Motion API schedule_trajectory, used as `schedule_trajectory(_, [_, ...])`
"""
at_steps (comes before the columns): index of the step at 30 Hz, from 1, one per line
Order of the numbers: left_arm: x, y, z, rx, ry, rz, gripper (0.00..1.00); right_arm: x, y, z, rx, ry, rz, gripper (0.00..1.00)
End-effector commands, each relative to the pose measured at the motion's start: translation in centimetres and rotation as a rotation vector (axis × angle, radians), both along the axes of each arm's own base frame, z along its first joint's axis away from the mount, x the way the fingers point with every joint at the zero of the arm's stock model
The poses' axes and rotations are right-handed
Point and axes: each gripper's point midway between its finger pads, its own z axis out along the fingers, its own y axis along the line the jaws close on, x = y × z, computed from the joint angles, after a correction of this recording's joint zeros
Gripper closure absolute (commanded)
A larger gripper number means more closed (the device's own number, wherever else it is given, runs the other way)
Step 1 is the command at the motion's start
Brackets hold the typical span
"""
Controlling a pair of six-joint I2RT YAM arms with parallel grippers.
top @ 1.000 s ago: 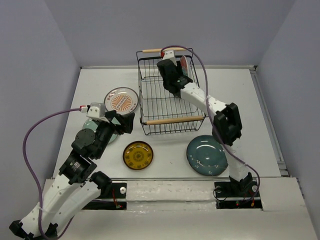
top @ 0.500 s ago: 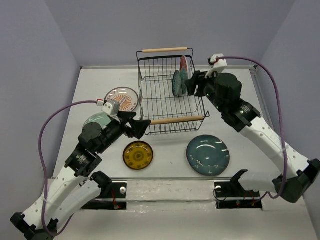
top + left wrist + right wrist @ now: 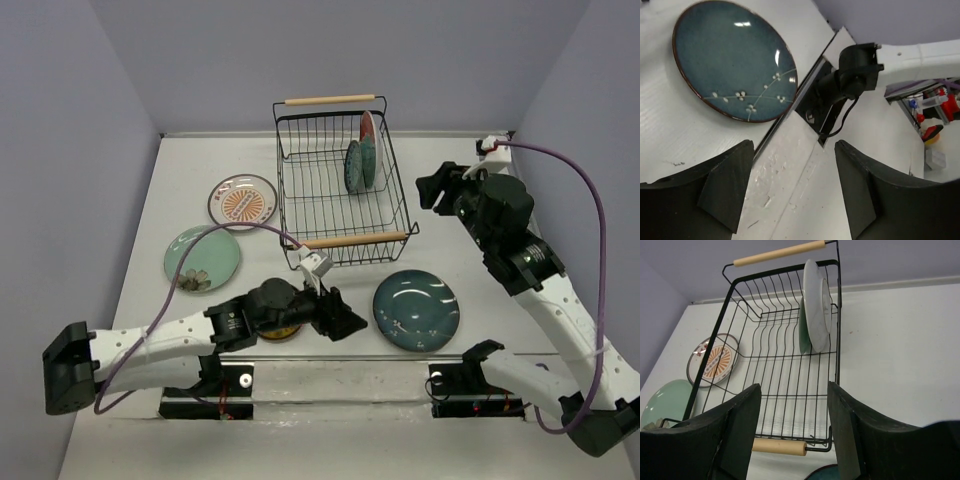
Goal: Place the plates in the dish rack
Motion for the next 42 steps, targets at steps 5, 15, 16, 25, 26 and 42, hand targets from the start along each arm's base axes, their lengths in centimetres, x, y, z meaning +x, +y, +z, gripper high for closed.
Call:
schedule_trajectory(5, [1.6,-3.1,-3.9,-0.028,0.174,0.204,0.34,-2.0,-0.4,1.3,0.046,-0.018,0.025,0.39])
schedule_trajectory(15, [2.2,-5.3,-10.3,0.013,0.328,0.284,0.33,-3.8,-0.6,1.7,0.066,-0.022,0.053,0.39])
schedule_trajectory(16, [2.2,-5.6,-10.5,0.011,0.339,0.284,0.33,-3.9,-0.6,1.7,0.069,-0.023,0.057,0.39])
schedule_trajectory(25, [2.2,-8.1,-13.7,0.027,0.392,0.265,0.32,-4.5,0.4,0.4,0.101,0.01,0.108,0.4])
schedule_trajectory(26, [2.4,-8.2,-13.9,0.027,0.392,0.271,0.33,-4.4,0.6,0.3,0.105,0.01,0.115,0.4])
schedule_trajectory(42, [4.6,-9.1,-17.2,0.042,0.458,0.404,0.56,-3.8,1.9,-1.6,0.126,0.031,0.159,0.42])
